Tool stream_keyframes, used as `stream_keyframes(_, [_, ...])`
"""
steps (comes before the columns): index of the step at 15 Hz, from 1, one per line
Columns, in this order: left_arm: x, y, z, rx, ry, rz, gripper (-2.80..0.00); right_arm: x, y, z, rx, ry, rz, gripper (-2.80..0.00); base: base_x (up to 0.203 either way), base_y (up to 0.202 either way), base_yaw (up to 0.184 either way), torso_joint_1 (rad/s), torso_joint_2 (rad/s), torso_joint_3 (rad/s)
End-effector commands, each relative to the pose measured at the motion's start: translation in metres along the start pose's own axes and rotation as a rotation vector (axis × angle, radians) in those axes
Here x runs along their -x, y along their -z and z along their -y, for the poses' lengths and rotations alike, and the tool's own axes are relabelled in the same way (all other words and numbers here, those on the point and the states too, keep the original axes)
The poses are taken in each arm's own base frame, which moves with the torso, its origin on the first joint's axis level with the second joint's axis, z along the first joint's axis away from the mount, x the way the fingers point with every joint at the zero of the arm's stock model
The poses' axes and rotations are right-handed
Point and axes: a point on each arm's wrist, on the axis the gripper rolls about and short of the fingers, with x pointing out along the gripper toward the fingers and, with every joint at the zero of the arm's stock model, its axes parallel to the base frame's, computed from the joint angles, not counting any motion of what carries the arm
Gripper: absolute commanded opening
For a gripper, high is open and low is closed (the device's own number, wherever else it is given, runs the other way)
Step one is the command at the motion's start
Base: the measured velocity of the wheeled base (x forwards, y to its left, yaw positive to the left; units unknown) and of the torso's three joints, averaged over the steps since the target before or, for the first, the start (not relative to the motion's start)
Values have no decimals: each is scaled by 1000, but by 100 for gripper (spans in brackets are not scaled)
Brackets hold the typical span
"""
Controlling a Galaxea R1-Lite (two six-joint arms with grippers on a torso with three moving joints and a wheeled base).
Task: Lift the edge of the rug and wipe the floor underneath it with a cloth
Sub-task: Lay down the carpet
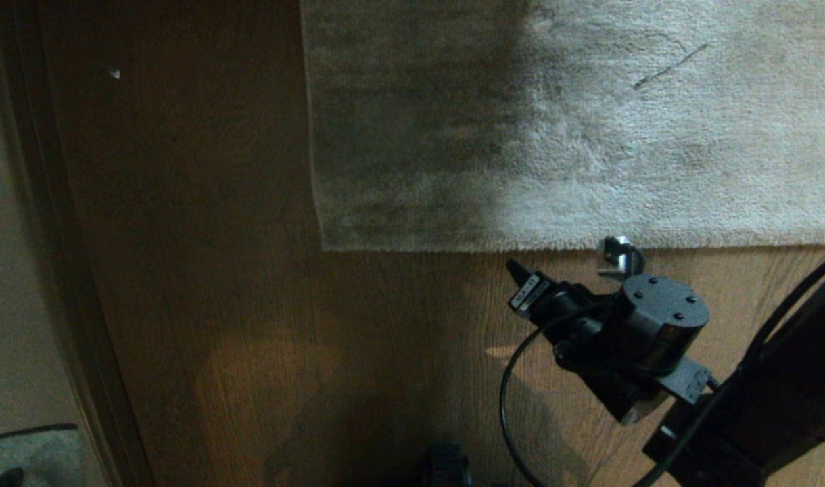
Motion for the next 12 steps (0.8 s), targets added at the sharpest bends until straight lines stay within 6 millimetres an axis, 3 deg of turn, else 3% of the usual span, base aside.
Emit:
stream_keyframes(1, [0,0,0,0,0,0,-280,-8,-28,5,-25,-8,124,-280,0,0,0,0,0,0])
stream_keyframes(4, [0,0,0,0,0,0,-280,-15,-36,6,-27,-11,164,-280,0,0,0,0,0,0])
stream_keyframes(12, [0,0,0,0,0,0,-280,-28,-9,23,5,39,98,-280,0,0,0,0,0,0])
